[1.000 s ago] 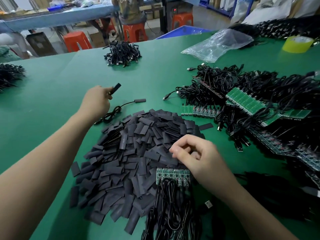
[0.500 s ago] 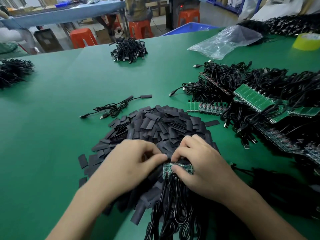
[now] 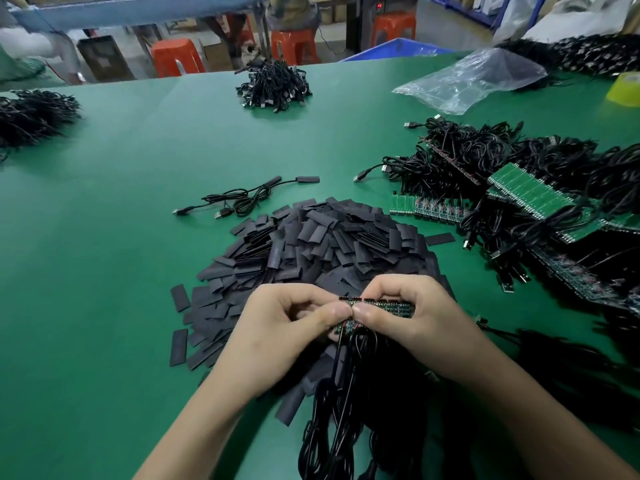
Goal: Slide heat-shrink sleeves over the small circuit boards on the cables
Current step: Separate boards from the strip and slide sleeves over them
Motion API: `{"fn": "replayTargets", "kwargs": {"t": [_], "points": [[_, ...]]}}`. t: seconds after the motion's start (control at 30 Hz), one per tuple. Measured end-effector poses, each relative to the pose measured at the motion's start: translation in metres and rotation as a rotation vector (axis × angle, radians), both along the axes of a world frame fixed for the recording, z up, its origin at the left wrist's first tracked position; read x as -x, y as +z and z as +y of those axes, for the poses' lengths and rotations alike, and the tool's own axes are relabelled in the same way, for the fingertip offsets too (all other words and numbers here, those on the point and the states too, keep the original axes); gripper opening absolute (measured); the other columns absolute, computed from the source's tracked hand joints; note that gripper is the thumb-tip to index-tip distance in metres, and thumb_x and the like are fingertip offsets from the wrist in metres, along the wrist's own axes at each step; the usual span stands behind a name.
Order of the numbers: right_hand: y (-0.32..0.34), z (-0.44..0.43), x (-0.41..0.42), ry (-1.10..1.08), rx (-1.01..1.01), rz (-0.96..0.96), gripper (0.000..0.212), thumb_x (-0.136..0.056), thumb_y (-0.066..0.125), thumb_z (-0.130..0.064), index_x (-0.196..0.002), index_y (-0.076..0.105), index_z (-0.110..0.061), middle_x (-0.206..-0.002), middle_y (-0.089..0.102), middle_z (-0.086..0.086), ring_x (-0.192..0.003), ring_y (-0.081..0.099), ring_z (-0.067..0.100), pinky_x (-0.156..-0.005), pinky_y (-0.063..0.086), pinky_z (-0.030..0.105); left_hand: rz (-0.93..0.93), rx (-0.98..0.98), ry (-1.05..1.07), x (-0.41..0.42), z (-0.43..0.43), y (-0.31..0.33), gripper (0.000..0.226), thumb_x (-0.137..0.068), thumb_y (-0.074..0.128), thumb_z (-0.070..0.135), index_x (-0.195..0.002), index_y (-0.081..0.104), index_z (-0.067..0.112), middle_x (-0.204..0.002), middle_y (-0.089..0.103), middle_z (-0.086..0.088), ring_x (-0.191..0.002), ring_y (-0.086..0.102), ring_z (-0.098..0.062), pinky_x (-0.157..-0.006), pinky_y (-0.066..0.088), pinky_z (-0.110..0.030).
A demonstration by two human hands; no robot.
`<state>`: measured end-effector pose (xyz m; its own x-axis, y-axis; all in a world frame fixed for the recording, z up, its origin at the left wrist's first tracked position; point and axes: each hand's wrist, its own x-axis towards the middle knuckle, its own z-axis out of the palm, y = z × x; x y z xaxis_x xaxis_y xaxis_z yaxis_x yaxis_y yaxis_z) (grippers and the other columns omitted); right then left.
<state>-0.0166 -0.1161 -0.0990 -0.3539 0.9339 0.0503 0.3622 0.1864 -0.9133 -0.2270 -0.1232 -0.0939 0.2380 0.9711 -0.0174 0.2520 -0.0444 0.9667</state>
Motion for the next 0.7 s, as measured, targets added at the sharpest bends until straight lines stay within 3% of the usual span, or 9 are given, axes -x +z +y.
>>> {"fn": "replayTargets", "kwargs": {"t": [0.23, 0.4, 0.7], "points": [[0.0015, 0.0004, -0.0007, 0.057, 0.083, 0.139, 0.015, -0.095, 0.072, -0.025, -0.080, 0.073, -0.022, -0.079, 0.072, -0.006, -0.078, 0.067, 0.004, -0.076, 0.050, 0.015, -0.205, 0.056, -0.025, -0.0065, -0.0008, -0.0023, 0.012, -0.081, 0.072, 0.026, -0.076, 0.077, 0.015, -0.061, 0.067, 0.002, -0.056, 0.059, -0.003, -0.058, 0.045, -0.011], [0.0022, 0.0014, 0.0016, 0.081, 0.126, 0.229, 0.015, -0.093, 0.072, -0.022, -0.079, 0.073, -0.022, -0.080, 0.074, -0.002, -0.078, 0.067, 0.006, -0.077, 0.051, 0.017, -0.259, 0.088, -0.039, -0.0042, 0.0015, -0.0061, 0.021, -0.078, 0.078, 0.037, -0.075, 0.078, 0.016, -0.064, 0.069, -0.002, -0.058, 0.060, -0.007, -0.060, 0.046, -0.014], [0.0004, 0.0011, 0.0026, 0.105, 0.176, 0.280, 0.014, -0.091, 0.073, -0.027, -0.078, 0.073, -0.022, -0.079, 0.073, -0.004, -0.075, 0.065, 0.006, -0.077, 0.051, 0.017, -0.324, 0.147, -0.049, -0.0038, 0.0008, -0.0087, 0.014, -0.082, 0.078, 0.029, -0.076, 0.079, 0.016, -0.065, 0.068, -0.005, -0.059, 0.059, -0.010, -0.060, 0.048, -0.017]]}}
